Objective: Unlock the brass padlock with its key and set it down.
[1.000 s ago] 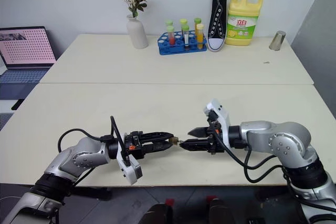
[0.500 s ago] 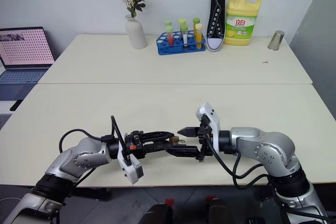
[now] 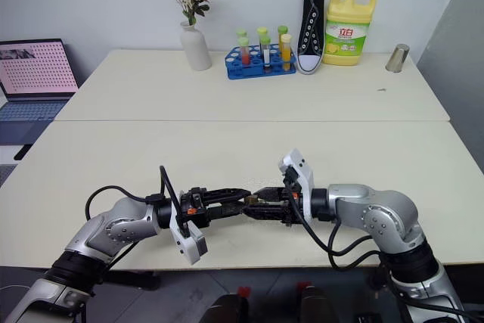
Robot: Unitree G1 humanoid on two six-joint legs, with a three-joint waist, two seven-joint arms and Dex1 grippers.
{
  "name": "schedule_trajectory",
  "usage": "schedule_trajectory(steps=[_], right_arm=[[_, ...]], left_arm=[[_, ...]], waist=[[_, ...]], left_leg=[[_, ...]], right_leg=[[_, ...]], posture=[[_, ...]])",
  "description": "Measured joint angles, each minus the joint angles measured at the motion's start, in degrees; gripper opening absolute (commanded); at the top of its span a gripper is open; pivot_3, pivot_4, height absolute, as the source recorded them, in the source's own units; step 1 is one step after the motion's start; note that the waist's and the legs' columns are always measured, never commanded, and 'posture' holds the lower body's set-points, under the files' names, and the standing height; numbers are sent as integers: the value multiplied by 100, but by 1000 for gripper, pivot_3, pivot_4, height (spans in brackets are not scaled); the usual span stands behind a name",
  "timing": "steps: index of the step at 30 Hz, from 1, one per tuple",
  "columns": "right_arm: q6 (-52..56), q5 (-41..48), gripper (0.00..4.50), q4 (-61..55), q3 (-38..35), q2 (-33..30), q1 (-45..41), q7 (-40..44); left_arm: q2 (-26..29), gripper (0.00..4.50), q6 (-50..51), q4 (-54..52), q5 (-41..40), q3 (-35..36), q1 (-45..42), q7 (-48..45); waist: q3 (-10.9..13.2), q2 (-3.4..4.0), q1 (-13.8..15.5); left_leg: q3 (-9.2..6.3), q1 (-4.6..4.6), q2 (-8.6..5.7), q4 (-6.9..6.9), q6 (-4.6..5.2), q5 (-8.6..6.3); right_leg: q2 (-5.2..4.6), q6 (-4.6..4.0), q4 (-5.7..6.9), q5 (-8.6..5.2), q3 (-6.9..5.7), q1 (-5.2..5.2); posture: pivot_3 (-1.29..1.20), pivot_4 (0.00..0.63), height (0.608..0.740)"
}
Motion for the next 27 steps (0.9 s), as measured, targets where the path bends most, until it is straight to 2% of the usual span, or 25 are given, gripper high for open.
schedule_trajectory(steps=[5, 18, 19, 23, 26, 27], right_arm=[[-1, -87, 158, 13, -13, 30, -1, 52], [-2, -161, 153, 13, -7, 28, -2, 197], [-3, -161, 153, 10, -7, 29, -2, 230], [-25, -211, 153, -6, 11, 15, -2, 327], [-217, -467, 153, -17, 66, -224, 2, 473], [-284, -552, 153, -18, 73, -299, 7, 519]], left_arm=[[1, 971, -13, -21, -28, -6, 24, -5], [23, 971, 34, -15, -312, -91, 72, -132], [33, 1712, 64, -18, -444, -118, 106, -171], [179, 2938, 219, -286, -1026, -150, 328, -321], [334, 3872, 310, -562, -1269, 3, 760, -341], [333, 3872, 413, -640, -1315, 84, 869, -314]], waist=[[0, 0, 1], [0, 0, 0], [0, 0, -2], [0, 0, -10], [1, 2, -9], [1, 2, -3]], left_leg=[[0, 0, 0, 0, 0, 0], [-1, 0, 0, 0, 0, 0], [0, 0, 0, 0, 0, 0], [-1, 0, 1, 0, 0, 0], [-1, 1, 1, -1, 0, 0], [-2, 0, 1, -1, 0, 0]], right_leg=[[0, 0, 0, 0, 0, 0], [0, 0, 0, 0, 0, 0], [0, 0, 0, 0, 1, 0], [0, 0, 0, 0, 2, -1], [-1, 0, -1, 0, 2, -2], [0, 0, -1, 0, 1, -2]], posture=[[0, 150, 740], [0, 150, 740], [0, 150, 740], [0, 150, 740], [0, 150, 740], [0, 150, 740]])
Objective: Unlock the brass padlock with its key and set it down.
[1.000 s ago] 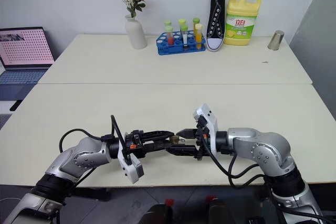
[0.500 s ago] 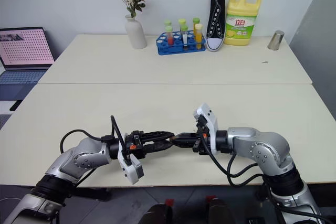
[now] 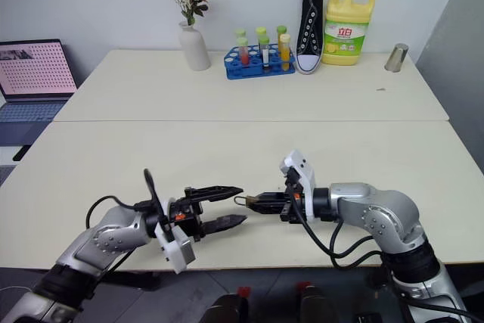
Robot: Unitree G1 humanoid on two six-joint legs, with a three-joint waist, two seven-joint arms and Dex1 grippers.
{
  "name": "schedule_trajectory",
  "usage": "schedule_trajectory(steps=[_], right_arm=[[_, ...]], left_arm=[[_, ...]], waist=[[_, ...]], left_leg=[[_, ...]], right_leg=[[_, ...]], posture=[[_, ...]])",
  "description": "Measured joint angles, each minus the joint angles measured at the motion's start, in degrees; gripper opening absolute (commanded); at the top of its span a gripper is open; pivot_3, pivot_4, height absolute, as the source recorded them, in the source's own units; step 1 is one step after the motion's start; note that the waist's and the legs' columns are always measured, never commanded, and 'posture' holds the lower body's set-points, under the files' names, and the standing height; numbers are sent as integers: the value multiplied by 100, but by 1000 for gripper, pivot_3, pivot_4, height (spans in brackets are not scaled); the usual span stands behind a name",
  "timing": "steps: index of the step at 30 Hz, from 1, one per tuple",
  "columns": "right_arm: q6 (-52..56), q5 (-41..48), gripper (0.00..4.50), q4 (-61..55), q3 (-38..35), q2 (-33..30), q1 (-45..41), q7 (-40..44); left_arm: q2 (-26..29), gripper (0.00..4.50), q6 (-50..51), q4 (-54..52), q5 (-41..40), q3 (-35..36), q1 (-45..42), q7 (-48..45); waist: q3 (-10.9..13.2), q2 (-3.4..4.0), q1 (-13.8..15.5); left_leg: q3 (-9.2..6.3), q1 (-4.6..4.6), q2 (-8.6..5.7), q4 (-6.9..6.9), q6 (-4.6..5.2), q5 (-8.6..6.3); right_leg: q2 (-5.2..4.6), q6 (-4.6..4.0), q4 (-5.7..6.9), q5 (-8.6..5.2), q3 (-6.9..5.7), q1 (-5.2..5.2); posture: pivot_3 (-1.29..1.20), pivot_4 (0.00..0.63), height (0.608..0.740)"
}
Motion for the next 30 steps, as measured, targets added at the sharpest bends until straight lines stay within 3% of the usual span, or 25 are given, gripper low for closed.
schedule_trajectory(steps=[4, 7, 17, 22, 30], right_arm=[[-125, -73, 153, -158, -23, -160, 82, 103], [-197, -112, 153, -299, -43, -253, 135, 189], [-347, -206, 153, -494, -6, -279, 152, 304], [-357, -254, 153, -495, 7, -257, 152, 315], [-461, -412, 153, -495, 99, -170, 149, 348]], left_arm=[[-2, 3905, 921, -55, -511, 370, 199, 18], [-49, 3283, 1884, -123, -1246, 389, 294, -362], [-593, 12, 6352, -1377, -4188, 233, 100, -1405], [-657, 0, 7329, -1606, -4614, 267, 107, -1728], [-789, 0, 7382, -1625, -4445, 284, 302, -2085]], waist=[[0, 0, 1], [0, 0, -2], [0, -1, -3], [0, -1, -8], [0, -1, 10]], left_leg=[[-1, 1, 0, 0, 0, 0], [2, 0, -1, 0, 0, 0], [-1, 0, 1, 2, 0, 0], [0, 2, 3, 1, -1, 0], [-1, 0, 2, 1, -1, 0]], right_leg=[[1, 1, 2, -1, -3, 2], [0, 1, 0, -1, -1, 2], [1, 1, 1, -1, -2, 3], [4, 0, 1, -1, -1, 2], [2, -1, -3, -1, 1, 3]], posture=[[0, 150, 740], [0, 150, 740], [0, 150, 740], [0, 150, 740], [0, 150, 740]])
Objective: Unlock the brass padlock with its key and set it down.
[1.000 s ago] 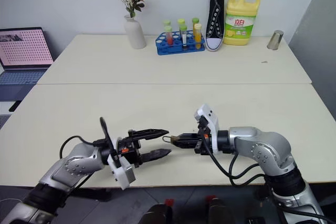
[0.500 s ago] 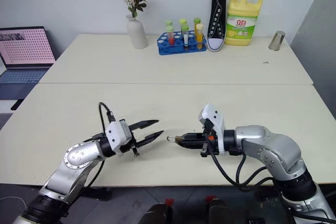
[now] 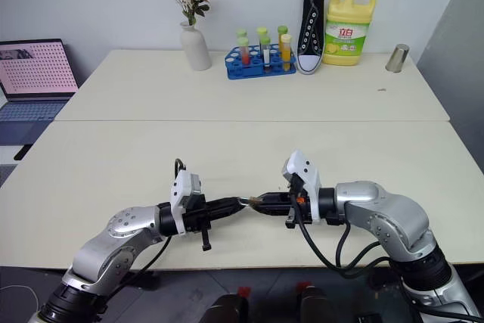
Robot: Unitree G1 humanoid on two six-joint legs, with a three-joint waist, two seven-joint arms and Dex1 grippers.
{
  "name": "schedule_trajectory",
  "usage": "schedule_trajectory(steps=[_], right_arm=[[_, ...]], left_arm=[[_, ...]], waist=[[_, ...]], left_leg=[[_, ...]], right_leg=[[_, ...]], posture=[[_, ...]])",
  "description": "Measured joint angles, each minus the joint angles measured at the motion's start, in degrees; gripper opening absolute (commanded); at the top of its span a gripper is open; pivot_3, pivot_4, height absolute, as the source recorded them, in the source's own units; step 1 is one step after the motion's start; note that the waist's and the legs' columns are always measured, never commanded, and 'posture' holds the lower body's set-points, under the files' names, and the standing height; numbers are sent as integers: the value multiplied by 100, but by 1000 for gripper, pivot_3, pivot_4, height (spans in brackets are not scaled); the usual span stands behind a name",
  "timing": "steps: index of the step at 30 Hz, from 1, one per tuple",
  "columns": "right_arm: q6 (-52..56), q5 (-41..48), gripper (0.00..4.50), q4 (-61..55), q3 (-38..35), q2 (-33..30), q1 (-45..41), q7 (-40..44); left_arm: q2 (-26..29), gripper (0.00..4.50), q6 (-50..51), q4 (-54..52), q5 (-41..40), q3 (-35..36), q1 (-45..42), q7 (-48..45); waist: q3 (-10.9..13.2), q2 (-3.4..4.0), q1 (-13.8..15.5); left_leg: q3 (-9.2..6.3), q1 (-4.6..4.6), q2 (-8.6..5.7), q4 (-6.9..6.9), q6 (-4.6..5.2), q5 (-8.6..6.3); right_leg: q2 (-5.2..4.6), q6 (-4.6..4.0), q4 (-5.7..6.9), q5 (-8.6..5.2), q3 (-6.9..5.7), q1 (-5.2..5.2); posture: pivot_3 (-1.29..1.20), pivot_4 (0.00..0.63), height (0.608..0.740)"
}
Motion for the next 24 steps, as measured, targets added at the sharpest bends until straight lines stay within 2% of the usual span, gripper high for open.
schedule_trajectory(steps=[6, 12, 16, 24], right_arm=[[-26, -44, 153, 4, 11, 6, -1, 73], [-52, -138, 153, 12, 21, 9, -1, 114], [-52, -203, 153, 14, 31, 13, -2, 192], [-53, -214, 153, 50, 67, 15, -2, 239]], left_arm=[[-60, 0, 9, -107, 55, 127, 93, -98], [-286, 0, -83, -74, 473, 323, 82, 169], [-477, 0, 47, -54, 443, 417, -20, 206], [-416, 0, 595, -515, 207, 423, 79, 18]], waist=[[0, 0, -3], [0, 0, 1], [0, 0, 1], [0, 0, -4]], left_leg=[[1, 0, 0, 0, 0, 0], [1, 0, 0, 0, 0, 0], [1, 0, -1, 0, 0, 0], [0, 0, 0, 0, 0, 0]], right_leg=[[0, 0, 0, 0, 1, 0], [0, 0, -1, 0, 1, 0], [-1, 0, -2, 0, 0, 0], [-1, 0, -1, 0, 0, 0]], posture=[[0, 150, 740], [0, 150, 740], [0, 150, 740], [0, 150, 740]])
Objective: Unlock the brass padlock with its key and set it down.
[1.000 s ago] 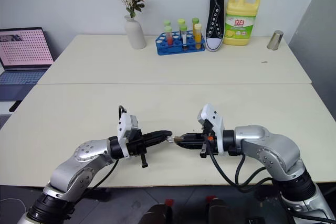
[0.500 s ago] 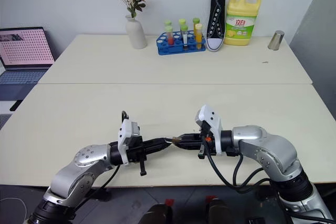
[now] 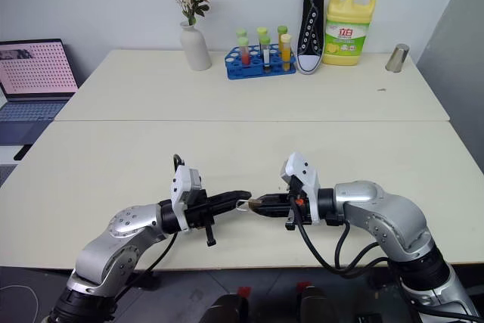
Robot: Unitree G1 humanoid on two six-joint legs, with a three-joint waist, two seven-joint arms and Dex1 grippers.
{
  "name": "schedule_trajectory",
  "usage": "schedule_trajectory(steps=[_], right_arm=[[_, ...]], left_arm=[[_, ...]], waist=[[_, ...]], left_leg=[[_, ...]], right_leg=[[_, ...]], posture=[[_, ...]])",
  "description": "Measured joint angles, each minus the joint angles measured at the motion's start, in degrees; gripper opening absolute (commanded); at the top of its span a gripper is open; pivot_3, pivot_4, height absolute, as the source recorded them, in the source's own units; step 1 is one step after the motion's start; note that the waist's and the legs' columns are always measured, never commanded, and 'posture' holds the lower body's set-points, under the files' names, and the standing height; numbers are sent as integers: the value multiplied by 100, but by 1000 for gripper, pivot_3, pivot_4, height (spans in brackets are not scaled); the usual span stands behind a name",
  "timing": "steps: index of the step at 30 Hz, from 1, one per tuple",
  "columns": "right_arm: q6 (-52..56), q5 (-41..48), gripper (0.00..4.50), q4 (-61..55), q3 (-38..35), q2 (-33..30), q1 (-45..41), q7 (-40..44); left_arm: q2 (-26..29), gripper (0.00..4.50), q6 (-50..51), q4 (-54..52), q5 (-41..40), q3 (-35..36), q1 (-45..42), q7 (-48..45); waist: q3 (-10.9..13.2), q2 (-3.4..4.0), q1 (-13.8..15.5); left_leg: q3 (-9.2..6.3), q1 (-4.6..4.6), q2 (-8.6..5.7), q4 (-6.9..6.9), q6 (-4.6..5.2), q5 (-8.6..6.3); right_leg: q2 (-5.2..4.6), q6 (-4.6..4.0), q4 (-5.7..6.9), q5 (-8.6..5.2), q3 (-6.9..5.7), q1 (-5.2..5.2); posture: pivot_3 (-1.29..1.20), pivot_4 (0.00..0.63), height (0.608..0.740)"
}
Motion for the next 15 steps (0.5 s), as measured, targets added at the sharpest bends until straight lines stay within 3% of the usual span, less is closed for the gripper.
schedule_trajectory(steps=[15], right_arm=[[-56, 4, 153, -18, 50, 2, 2, 200]], left_arm=[[505, 0, 1129, -738, -536, 309, 157, -113]], waist=[[0, 0, 0]], left_leg=[[1, 0, 1, -1, 0, 0]], right_leg=[[0, 0, -1, 0, 0, 0]], posture=[[0, 150, 740]])
